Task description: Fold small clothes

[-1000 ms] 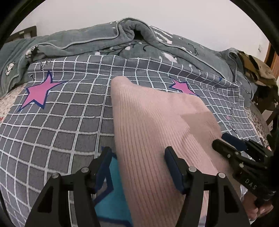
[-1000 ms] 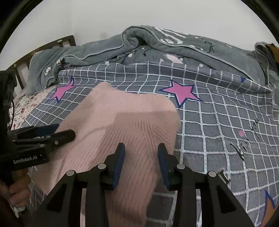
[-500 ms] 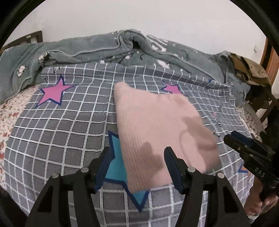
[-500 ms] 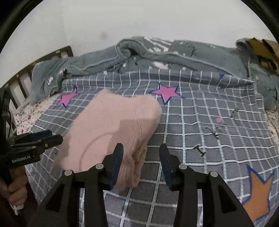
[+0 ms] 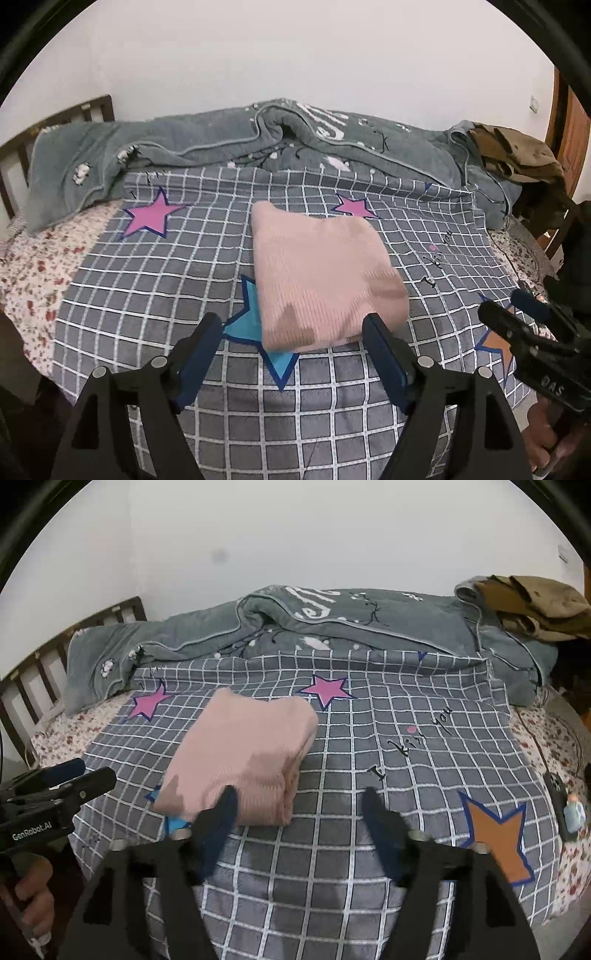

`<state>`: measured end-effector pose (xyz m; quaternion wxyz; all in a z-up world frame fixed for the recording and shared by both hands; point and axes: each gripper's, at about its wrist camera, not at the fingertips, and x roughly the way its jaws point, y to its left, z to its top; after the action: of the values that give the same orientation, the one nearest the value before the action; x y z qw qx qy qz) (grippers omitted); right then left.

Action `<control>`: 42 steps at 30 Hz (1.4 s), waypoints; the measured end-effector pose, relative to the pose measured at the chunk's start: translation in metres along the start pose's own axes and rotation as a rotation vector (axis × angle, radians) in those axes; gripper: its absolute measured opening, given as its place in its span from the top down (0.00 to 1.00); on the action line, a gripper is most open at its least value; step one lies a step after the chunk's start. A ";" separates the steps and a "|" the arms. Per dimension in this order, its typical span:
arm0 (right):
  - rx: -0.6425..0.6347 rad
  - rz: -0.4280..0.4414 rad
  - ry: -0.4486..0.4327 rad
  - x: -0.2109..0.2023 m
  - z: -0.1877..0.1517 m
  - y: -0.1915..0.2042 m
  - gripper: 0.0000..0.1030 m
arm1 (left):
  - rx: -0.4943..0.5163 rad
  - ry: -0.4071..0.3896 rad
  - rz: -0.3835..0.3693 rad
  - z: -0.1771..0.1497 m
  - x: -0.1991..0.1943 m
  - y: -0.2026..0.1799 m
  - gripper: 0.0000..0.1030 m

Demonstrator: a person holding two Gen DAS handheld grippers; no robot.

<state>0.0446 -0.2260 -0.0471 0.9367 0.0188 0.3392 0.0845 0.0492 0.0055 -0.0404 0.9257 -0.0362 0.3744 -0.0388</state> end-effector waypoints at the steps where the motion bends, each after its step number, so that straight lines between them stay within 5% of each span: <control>1: -0.006 -0.005 -0.010 -0.005 -0.002 0.000 0.15 | 0.008 -0.008 0.018 -0.002 -0.005 -0.001 0.18; 42: -0.016 -0.042 -0.037 -0.049 -0.015 0.005 0.10 | 0.012 -0.028 0.019 -0.016 -0.043 -0.011 0.17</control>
<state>-0.0025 -0.2293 -0.0272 0.9446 0.0056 0.3214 0.0669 0.0073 -0.0020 -0.0210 0.9313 -0.0277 0.3617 -0.0320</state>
